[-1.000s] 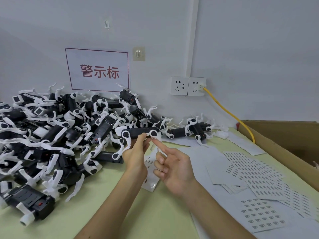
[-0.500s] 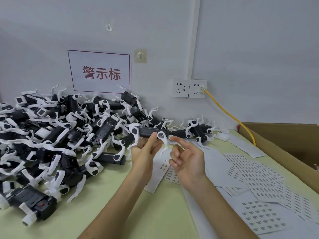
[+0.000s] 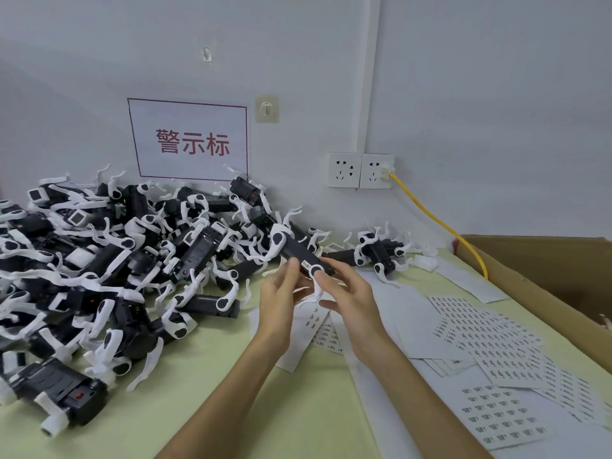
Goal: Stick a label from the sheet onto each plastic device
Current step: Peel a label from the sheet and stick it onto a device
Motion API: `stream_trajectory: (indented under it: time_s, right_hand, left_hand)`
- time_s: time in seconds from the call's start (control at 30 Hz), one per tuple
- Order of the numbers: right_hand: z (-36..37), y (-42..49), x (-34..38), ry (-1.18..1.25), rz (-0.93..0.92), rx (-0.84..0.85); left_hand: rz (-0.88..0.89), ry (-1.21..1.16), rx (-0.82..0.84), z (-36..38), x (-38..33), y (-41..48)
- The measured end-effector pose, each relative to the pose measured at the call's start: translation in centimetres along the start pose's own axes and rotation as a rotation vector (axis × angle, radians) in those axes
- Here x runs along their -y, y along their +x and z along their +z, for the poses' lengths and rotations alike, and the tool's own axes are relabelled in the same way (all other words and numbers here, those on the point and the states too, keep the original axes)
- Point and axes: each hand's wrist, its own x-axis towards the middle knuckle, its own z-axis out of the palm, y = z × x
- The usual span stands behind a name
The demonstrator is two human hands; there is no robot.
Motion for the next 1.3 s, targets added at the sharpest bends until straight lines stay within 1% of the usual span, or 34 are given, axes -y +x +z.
stream_trajectory:
  time_s: [0.1, 0.2, 0.3, 0.37, 0.47, 0.57, 0.63, 0.67, 0.73, 0.77, 0.8, 0.83, 0.87, 0.9, 0.93, 0.97, 1.0, 1.07, 1.17, 1.2, 1.23, 1.3]
  right_hand:
    - [-0.2, 0.1, -0.2, 0.002, -0.026, 0.009]
    - [-0.3, 0.4, -0.5, -0.05, -0.042, 0.019]
    - [-0.6, 0.7, -0.7, -0.155, 0.0, 0.058]
    - [-0.8, 0.9, -0.8, -0.163, 0.037, 0.061]
    - [-1.1, 1.2, -0.8, -0.053, 0.175, 0.024]
    - [-2.4, 1.8, -0.6, 0.177, 0.399, -0.071]
    - [-3.8, 2.2, -0.2, 0.308, 0.483, -0.13]
    - [-4.8, 2.4, 0.1, 0.366, 0.5, -0.161]
    - [-7.2, 2.8, 0.9, 0.489, 0.457, -0.24]
    - [-8.6, 3.0, 1.4, 0.549, 0.391, -0.283]
    - [-10.2, 3.1, 1.9, 0.615, 0.297, -0.336]
    - [-11.9, 3.0, 2.2, 0.692, 0.178, -0.397]
    - [-13.4, 2.8, 2.3, 0.784, 0.06, -0.46]
    - [-14.7, 2.5, 2.3, 0.877, -0.03, -0.507]
    - [-15.6, 2.1, 2.2, 0.941, -0.079, -0.537]
    - [-15.9, 2.1, 2.0, 0.958, -0.087, -0.564]
    - [-15.6, 2.1, 1.8, 0.936, -0.067, -0.587]
    - [-14.1, 2.5, 1.4, 0.856, 0.006, -0.594]
    - [-10.8, 3.0, 1.8, 0.684, 0.087, -0.465]
    - [-9.7, 3.0, 1.8, 0.554, 0.099, -0.414]
    - [-8.7, 2.9, 1.7, 0.375, 0.1, -0.364]
    - [-6.7, 2.8, 0.9, -0.028, 0.031, -0.25]
  left_hand:
    - [-0.061, -0.039, 0.019, 0.0, 0.0, 0.1]
    - [-0.03, 0.031, 0.02, -0.1, 0.2, 0.2]
    - [0.005, 0.115, -0.001, -0.2, 0.4, 0.3]
    - [0.002, 0.163, -0.009, -0.1, 0.7, 0.2]
    - [-0.079, 0.23, -0.014, -0.2, 1.3, 0.5]
    - [-0.089, 0.379, -0.056, -0.8, 1.3, 0.8]
    - [-0.035, 0.365, -0.181, -0.9, 1.0, 0.5]
    - [0.017, 0.322, -0.282, -0.8, 0.7, 0.3]
    - [0.193, 0.283, -0.533, -1.0, -0.2, 0.1]
    - [0.305, 0.325, -0.645, -1.2, -0.7, 0.1]
    - [0.412, 0.409, -0.724, -1.6, -1.1, 0.3]
    - [0.478, 0.514, -0.779, -2.1, -1.2, 0.6]
    - [0.479, 0.614, -0.809, -2.6, -1.1, 1.1]
    - [0.411, 0.689, -0.813, -3.0, -0.9, 1.4]
    - [0.306, 0.734, -0.802, -3.3, -0.5, 1.5]
    - [0.203, 0.764, -0.779, -3.5, -0.1, 1.6]
    - [0.132, 0.8, -0.753, -3.7, 0.4, 1.7]
    - [0.092, 0.835, -0.704, -4.1, 1.1, 1.8]
    - [0.099, 0.774, -0.7, -4.2, 1.0, 1.9]
    - [0.143, 0.742, -0.699, -4.2, 1.0, 1.8]
    - [0.204, 0.707, -0.686, -4.2, 1.0, 1.7]
    - [0.339, 0.639, -0.606, -3.6, 0.7, 1.4]
